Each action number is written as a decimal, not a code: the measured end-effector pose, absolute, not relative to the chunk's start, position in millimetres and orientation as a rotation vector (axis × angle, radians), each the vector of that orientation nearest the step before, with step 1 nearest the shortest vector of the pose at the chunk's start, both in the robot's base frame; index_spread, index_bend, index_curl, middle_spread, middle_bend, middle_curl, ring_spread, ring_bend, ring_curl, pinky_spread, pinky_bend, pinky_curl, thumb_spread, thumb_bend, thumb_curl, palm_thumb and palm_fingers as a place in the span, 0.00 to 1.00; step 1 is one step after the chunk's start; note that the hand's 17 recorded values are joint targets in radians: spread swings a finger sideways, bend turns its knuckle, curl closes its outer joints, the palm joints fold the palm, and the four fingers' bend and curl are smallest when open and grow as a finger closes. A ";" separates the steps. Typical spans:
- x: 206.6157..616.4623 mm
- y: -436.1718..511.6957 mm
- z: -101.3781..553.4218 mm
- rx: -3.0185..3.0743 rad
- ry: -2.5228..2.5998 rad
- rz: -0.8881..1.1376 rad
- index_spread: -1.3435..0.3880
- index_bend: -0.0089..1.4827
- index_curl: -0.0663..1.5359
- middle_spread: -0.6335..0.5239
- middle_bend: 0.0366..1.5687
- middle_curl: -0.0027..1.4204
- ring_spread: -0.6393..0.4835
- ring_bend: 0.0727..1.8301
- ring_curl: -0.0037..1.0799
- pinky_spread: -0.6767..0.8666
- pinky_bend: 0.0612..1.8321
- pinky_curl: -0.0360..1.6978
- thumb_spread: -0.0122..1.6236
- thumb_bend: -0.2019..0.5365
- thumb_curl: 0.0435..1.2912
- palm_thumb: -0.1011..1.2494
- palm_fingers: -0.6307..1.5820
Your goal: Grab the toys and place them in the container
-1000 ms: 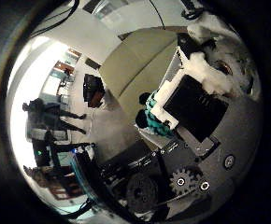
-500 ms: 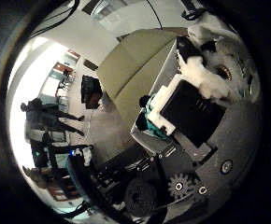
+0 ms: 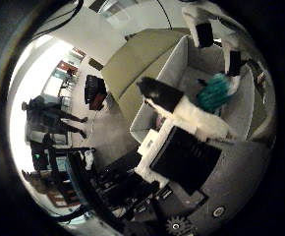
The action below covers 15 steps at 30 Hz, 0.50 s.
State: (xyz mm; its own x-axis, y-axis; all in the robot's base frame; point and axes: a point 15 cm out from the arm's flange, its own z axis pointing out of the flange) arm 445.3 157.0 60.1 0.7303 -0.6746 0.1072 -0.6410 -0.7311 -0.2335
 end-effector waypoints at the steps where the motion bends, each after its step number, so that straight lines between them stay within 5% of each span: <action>1: 445.0 156.9 59.6 -2.753 1.055 -0.274 0.59 0.24 0.44 0.44 0.60 0.38 0.39 0.64 0.47 0.19 0.54 0.35 0.66 0.23 0.25 0.42 0.63; 15: 446.0 154.5 62.7 -2.750 1.061 -0.276 0.59 0.15 0.40 0.47 0.54 0.40 0.41 0.61 0.45 0.23 0.53 0.34 0.66 0.24 0.21 0.40 0.59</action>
